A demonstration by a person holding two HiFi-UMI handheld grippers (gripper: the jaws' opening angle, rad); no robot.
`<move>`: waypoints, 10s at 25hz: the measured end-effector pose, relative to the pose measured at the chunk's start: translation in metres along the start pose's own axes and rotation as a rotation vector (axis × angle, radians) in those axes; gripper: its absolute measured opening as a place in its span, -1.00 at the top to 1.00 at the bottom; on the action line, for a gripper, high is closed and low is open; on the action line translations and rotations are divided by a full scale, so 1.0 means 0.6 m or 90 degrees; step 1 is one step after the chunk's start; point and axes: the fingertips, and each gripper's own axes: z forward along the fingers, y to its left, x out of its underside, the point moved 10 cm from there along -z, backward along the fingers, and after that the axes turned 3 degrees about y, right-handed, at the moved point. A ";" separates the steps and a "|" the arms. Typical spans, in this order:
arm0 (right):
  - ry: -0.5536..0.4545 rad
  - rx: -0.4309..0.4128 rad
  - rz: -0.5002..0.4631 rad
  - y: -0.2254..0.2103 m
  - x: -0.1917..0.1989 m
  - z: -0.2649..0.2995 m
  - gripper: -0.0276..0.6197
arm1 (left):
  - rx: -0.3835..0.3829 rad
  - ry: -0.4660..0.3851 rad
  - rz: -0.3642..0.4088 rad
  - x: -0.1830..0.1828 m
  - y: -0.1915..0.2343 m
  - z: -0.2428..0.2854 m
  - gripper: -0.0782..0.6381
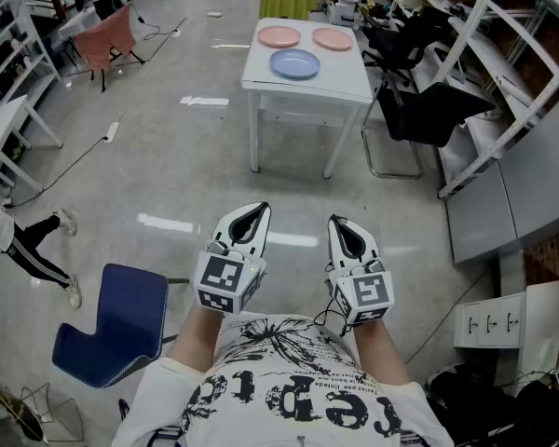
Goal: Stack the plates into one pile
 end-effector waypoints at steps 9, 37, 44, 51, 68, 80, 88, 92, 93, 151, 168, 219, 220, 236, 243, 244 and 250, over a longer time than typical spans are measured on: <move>0.016 0.007 0.017 -0.006 0.014 0.012 0.90 | 0.020 0.015 0.000 0.009 0.010 0.013 0.76; 0.015 0.023 0.025 -0.224 0.022 0.220 0.90 | 0.016 0.013 0.006 -0.005 0.095 0.281 0.76; 0.042 0.041 0.032 -0.281 -0.010 0.411 0.89 | 0.044 0.021 -0.014 -0.034 0.246 0.448 0.76; 0.046 0.067 0.041 -0.331 -0.049 0.631 0.90 | 0.057 0.009 -0.011 -0.073 0.429 0.602 0.76; 0.075 0.041 0.043 -0.457 -0.061 0.977 0.89 | 0.017 0.045 -0.032 -0.075 0.653 0.846 0.76; 0.073 -0.026 0.039 -0.738 -0.075 1.224 0.90 | -0.060 0.056 -0.040 -0.130 0.708 1.164 0.76; 0.092 -0.045 0.041 -0.948 -0.084 1.404 0.90 | -0.106 0.075 -0.057 -0.162 0.762 1.389 0.76; 0.099 -0.064 0.027 -1.004 -0.083 1.473 0.89 | -0.135 0.093 -0.067 -0.158 0.790 1.460 0.76; 0.101 -0.069 0.028 -1.013 -0.082 1.488 0.89 | -0.142 0.098 -0.069 -0.155 0.796 1.474 0.76; 0.499 0.083 0.166 -1.025 0.085 2.207 0.72 | -0.004 0.490 -0.354 0.104 1.450 1.923 0.55; 0.447 0.049 0.171 -1.005 0.014 2.069 0.75 | -0.038 0.436 -0.361 0.024 1.345 1.798 0.57; 0.521 0.065 0.035 -0.916 0.116 1.625 0.66 | -0.156 0.546 -0.252 0.109 0.952 1.534 0.56; 0.524 0.070 0.024 -0.916 0.117 1.626 0.70 | -0.156 0.546 -0.250 0.109 0.953 1.534 0.56; 0.447 0.081 0.071 -0.935 0.100 1.554 0.74 | -0.205 0.412 -0.170 0.034 0.911 1.512 0.76; 0.400 0.093 0.088 -0.997 0.076 1.500 0.89 | -0.134 0.334 -0.216 -0.026 0.830 1.548 0.77; 0.394 0.096 0.090 -1.010 0.074 1.502 0.89 | -0.120 0.327 -0.213 -0.034 0.825 1.562 0.77; 0.365 0.125 0.103 -1.094 0.055 1.536 0.89 | -0.059 0.317 -0.169 -0.071 0.836 1.666 0.77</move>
